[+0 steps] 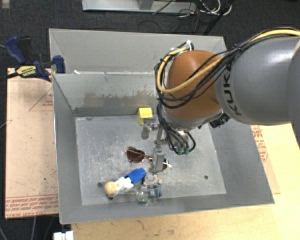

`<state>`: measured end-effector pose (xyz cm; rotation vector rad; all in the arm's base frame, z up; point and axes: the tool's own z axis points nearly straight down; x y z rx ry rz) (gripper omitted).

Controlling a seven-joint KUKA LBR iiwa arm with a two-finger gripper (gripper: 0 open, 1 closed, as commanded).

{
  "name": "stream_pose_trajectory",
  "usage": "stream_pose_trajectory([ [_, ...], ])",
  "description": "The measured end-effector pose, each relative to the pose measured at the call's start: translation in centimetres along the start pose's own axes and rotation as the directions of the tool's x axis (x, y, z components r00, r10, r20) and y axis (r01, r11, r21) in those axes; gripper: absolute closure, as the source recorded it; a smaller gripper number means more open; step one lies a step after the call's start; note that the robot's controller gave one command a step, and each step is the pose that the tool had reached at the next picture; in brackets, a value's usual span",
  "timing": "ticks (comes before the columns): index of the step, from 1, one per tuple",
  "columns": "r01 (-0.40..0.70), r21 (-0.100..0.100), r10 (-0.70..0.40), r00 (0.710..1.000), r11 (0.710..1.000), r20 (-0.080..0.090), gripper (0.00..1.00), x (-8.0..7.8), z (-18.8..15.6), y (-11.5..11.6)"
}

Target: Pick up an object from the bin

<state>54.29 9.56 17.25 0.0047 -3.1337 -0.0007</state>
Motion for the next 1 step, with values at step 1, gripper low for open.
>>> stream_pose_trajectory([
  [1, -0.003, -0.001, 0.003, 1.000, 1.000, 0.008, 0.00, -0.17, -0.45, -0.06],
])
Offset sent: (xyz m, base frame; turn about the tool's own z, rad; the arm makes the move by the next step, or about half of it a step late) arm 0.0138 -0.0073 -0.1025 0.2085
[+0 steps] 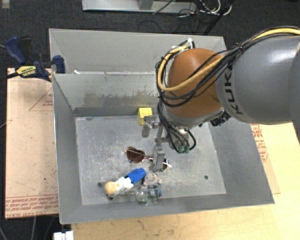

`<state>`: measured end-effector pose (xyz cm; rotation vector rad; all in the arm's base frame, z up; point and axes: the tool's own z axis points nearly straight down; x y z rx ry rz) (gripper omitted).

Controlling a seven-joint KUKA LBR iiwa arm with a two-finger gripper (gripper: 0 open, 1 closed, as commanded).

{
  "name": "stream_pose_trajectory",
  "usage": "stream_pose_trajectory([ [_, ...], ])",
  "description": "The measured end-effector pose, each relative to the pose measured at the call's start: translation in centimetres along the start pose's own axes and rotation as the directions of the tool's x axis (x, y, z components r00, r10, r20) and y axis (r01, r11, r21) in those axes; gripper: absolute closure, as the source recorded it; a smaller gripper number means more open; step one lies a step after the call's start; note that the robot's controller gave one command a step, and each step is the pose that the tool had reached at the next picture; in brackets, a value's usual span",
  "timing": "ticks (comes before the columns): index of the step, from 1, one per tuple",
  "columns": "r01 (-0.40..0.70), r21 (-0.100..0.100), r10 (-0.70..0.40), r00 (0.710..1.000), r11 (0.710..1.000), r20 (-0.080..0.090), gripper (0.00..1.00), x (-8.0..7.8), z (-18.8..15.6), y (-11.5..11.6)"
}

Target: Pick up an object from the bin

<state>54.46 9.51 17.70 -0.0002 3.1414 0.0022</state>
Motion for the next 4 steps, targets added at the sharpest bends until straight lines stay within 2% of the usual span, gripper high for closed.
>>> stream_pose_trajectory([
  [1, -0.101, -0.001, 0.101, 0.995, 0.995, 0.004, 0.00, -0.7, 5.1, -0.3],
  [2, -0.133, 0.001, 0.133, 0.991, 0.991, -0.003, 0.00, -0.8, 8.7, -0.4],
  [3, -0.268, 0.001, 0.268, 0.963, 0.963, -0.001, 0.00, 0.2, 7.7, -0.3],
  [4, -0.271, 0.000, 0.271, 0.962, 0.963, -0.004, 0.00, -0.4, 10.3, -0.6],
])
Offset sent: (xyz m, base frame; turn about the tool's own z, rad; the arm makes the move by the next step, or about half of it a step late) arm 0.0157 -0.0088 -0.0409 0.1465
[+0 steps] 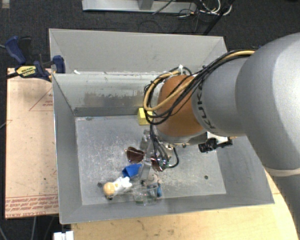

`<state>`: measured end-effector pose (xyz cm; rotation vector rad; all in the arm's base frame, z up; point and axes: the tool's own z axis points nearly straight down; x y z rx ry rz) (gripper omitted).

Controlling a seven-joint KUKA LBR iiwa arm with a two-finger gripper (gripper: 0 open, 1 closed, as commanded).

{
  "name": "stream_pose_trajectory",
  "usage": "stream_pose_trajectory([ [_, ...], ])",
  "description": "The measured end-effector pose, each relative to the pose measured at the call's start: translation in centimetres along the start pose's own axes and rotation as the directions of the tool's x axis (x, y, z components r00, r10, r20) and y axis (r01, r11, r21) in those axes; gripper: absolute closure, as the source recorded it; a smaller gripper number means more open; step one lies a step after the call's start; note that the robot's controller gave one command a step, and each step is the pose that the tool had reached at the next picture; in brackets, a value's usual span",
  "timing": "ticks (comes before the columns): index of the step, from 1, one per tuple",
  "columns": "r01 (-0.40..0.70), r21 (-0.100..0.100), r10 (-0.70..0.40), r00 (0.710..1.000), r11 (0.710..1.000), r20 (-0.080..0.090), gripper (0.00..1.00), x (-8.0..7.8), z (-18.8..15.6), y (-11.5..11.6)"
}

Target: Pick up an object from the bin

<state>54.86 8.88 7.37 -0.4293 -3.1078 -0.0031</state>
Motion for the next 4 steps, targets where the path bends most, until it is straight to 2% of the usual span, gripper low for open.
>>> stream_pose_trajectory([
  [1, -0.015, -0.004, 0.015, 1.000, 1.000, 0.014, 1.00, -0.51, 0.94, -0.07],
  [3, -0.018, -0.004, 0.018, 1.000, 1.000, 0.012, 1.00, -0.48, 0.86, -0.06],
  [4, -0.018, -0.001, 0.018, 1.000, 1.000, 0.006, 1.00, -0.33, 0.39, -0.13],
])
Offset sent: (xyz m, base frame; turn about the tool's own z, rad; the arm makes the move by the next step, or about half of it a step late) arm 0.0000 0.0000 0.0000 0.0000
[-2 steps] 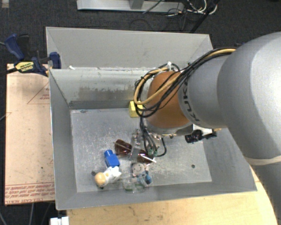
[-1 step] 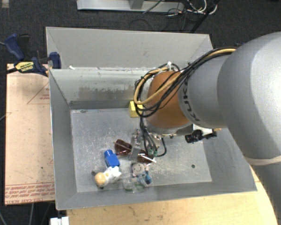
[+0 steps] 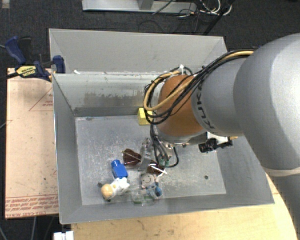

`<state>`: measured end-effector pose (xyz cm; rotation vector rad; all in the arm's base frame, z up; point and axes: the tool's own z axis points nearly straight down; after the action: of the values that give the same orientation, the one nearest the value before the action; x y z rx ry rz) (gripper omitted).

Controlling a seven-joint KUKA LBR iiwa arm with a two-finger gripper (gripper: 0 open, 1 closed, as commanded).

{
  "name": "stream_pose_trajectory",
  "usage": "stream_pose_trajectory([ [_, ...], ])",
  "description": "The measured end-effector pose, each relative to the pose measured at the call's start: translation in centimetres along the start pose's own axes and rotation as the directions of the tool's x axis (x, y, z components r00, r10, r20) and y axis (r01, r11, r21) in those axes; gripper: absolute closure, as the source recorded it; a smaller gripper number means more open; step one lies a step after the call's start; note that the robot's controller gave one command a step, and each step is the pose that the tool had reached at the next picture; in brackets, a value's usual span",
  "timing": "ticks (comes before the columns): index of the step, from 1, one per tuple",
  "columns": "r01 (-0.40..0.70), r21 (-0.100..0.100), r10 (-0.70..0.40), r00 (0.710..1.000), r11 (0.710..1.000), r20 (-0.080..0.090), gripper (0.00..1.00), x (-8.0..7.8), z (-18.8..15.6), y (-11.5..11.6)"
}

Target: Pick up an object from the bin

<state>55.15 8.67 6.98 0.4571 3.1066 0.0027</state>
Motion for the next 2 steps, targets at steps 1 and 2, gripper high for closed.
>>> stream_pose_trajectory([
  [1, 0.001, 0.004, -0.001, 1.000, 1.000, -0.007, 1.00, 0.2, -1.9, -0.1],
  [2, 0.001, 0.001, -0.001, 1.000, 1.000, -0.001, 1.00, 0.0, -3.9, 0.0],
])
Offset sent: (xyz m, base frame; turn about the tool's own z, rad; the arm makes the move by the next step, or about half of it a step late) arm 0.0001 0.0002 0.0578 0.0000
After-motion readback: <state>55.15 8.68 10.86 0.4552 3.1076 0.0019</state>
